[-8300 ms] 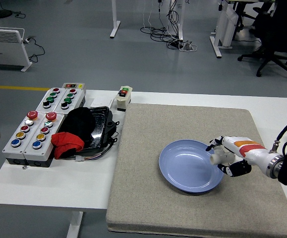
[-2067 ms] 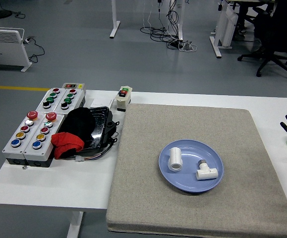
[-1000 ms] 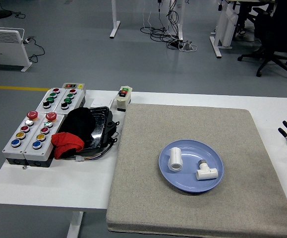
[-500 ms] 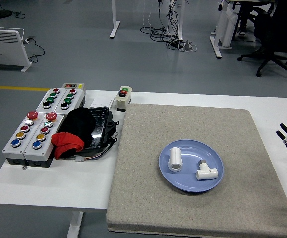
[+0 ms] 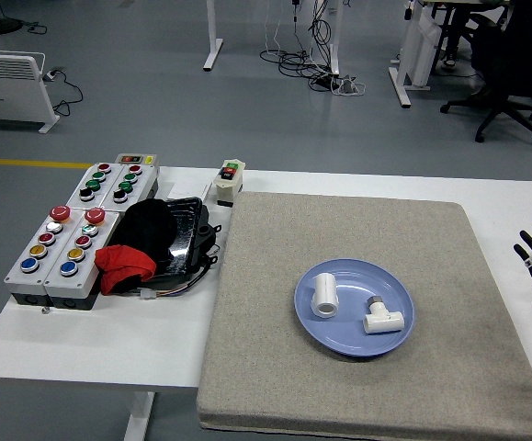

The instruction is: Pick pipe place plate twice

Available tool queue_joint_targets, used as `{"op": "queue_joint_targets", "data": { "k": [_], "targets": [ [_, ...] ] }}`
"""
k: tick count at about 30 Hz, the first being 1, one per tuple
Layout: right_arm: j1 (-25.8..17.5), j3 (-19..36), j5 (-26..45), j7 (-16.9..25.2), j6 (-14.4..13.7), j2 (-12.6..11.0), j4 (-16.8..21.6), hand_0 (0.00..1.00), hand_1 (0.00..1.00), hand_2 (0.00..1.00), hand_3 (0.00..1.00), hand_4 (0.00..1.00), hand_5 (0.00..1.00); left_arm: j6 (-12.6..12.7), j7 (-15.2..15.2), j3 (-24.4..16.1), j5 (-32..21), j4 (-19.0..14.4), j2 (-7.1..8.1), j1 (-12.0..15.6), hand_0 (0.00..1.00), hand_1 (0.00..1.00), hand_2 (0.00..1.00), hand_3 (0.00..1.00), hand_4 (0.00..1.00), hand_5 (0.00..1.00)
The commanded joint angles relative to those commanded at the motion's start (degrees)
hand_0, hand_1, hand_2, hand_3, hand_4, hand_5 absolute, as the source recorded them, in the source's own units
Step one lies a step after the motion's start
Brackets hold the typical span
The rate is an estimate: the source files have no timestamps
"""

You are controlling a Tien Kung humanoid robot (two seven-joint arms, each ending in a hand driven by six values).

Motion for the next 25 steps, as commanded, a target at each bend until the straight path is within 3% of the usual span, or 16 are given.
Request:
{"op": "queue_joint_targets", "data": {
  "k": [25],
  "targets": [
    [0.4,-0.3,-0.5,0.0,-1.2,0.0,0.1,0.947,0.878,0.972,0.918,0.530,0.604,-0.1,-0.7,1.1,-1.9,0.0,-0.09,-0.3,0.618,0.585,0.525,0.584,0.266,0.998]
  ]
}}
